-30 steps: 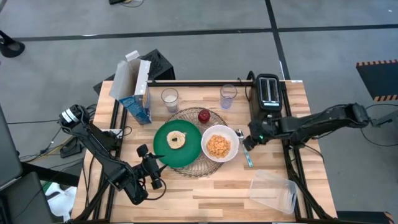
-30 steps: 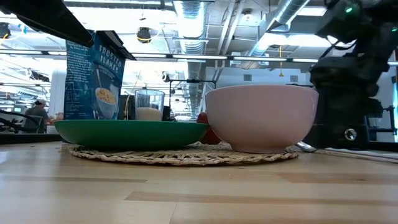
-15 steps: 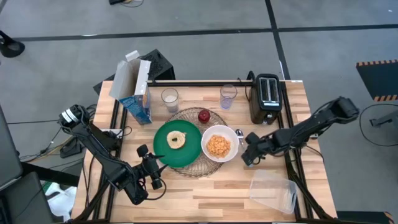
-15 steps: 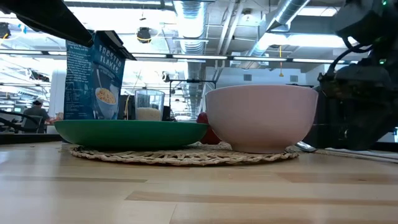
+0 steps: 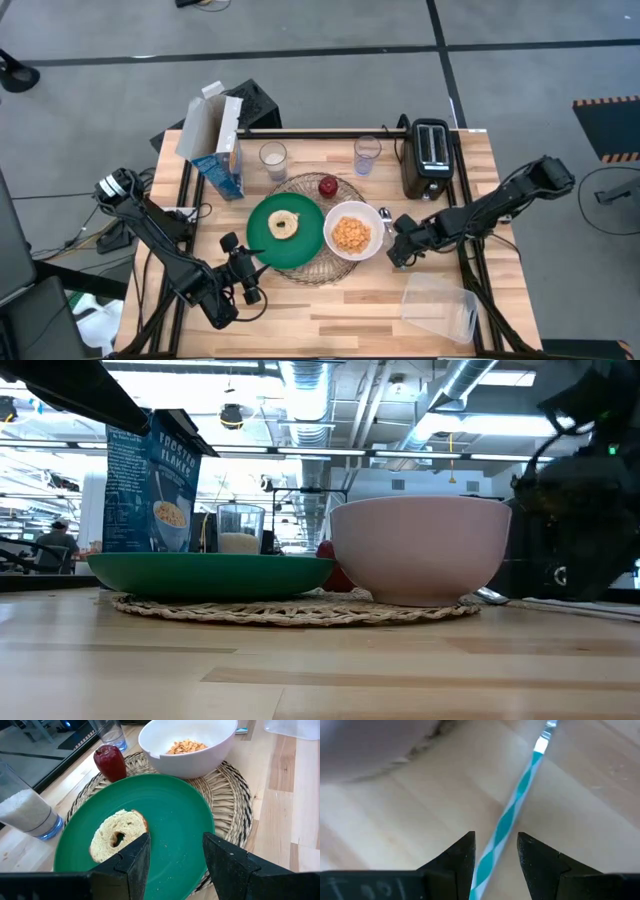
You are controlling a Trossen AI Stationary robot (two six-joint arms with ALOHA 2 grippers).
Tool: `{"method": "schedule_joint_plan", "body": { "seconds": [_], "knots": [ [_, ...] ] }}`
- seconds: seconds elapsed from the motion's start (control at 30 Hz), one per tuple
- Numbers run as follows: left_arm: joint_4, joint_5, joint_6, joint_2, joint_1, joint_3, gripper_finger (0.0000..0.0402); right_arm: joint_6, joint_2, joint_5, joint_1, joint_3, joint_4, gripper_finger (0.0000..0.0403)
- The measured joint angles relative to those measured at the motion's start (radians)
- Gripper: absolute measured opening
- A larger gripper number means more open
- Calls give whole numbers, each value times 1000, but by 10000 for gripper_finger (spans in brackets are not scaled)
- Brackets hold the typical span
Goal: Arrange a breakfast setting
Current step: Put the blue patterned spoon to the right of the white bowl
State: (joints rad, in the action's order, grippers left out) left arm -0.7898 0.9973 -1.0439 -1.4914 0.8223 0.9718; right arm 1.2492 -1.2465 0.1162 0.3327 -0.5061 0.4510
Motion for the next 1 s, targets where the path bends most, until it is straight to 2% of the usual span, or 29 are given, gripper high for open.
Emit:
{"method": "schedule_joint_plan", "body": {
  "seconds": [0.1,0.2,0.3,0.63,1.0],
  "knots": [
    [0,0,0,0,0,0,171,1,33,0,-1,-30,59,173],
    [0,-2,0,0,0,0,171,3,45,-48,1,-32,84,173],
    [1,-8,0,0,0,0,171,11,44,-92,16,-32,79,173],
    [4,-13,0,0,0,0,171,0,-72,-115,27,-35,30,173],
    [3,-16,0,0,0,0,171,33,-62,-140,26,-31,-23,173]
  ]
}}
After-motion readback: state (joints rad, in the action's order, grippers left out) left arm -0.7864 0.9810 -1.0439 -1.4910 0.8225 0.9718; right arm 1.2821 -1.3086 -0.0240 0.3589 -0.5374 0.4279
